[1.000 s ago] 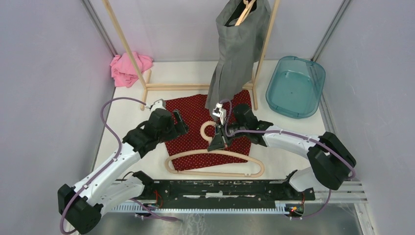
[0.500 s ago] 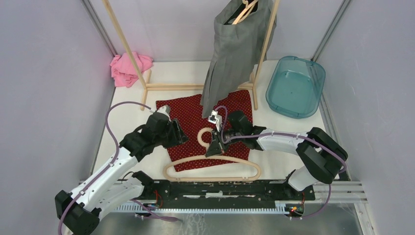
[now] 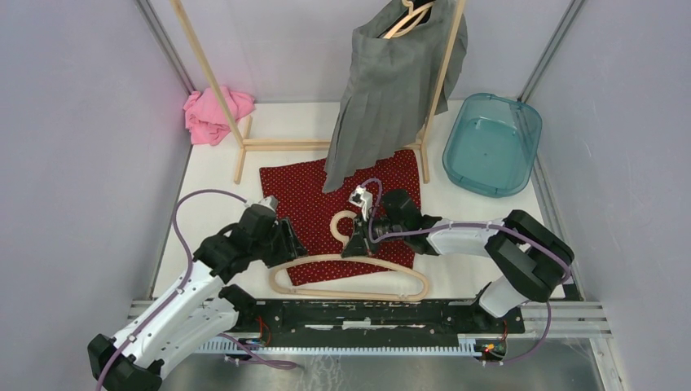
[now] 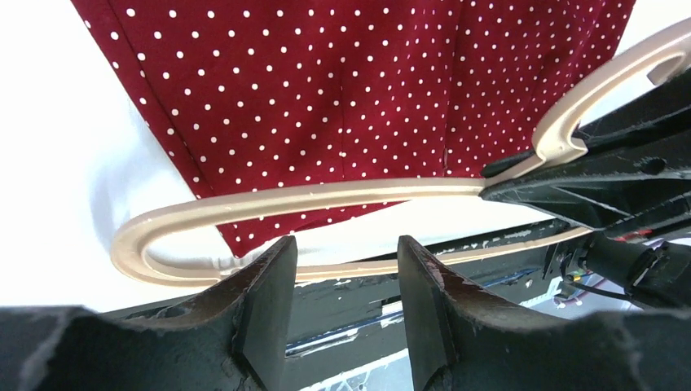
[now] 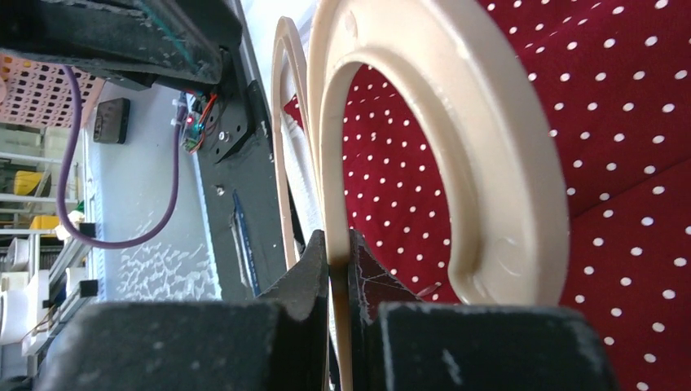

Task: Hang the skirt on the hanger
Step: Hang the skirt on the hanger.

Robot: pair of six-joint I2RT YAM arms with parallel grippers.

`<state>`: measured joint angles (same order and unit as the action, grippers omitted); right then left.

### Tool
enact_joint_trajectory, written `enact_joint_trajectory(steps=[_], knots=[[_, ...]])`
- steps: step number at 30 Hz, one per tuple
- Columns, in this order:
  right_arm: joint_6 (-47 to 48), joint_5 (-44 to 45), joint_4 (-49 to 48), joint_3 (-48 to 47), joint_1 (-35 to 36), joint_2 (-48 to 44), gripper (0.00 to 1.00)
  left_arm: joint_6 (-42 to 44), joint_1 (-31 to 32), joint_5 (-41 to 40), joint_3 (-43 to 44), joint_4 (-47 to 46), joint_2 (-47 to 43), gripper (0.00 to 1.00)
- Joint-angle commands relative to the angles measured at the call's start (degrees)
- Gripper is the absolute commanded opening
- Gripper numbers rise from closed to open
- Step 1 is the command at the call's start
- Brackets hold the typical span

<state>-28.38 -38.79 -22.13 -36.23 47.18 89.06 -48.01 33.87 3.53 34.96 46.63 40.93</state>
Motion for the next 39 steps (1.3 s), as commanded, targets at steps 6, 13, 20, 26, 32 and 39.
enact_joint_trajectory(steps=[6,13,20,26,32,39], knots=[[2.9,4.6,-4.3,-0.6,1.1,3.8,0.01,-4.3,0.5,2.4,0.3,0.5,-2.1,0.55],[2.9,5.0,-2.9,-1.8,1.9,5.5,0.01,-6.3,1.4,2.4,-2.5,2.9,-2.8,0.51],[2.9,5.1,-2.1,-3.1,2.0,6.5,0.01,-11.2,2.0,0.5,-5.5,6.0,0.7,0.47],[2.7,5.1,-1.6,-3.9,2.0,6.9,0.01,-16.8,3.3,-3.6,-6.3,5.9,2.6,0.48],[2.1,4.7,-1.4,-4.3,1.9,7.2,0.01,-21.6,4.2,-5.9,-3.6,8.8,10.3,0.47],[2.6,5.7,1.2,-4.3,1.9,5.3,0.01,-24.3,5.3,-8.1,-0.2,10.4,21.4,0.47]])
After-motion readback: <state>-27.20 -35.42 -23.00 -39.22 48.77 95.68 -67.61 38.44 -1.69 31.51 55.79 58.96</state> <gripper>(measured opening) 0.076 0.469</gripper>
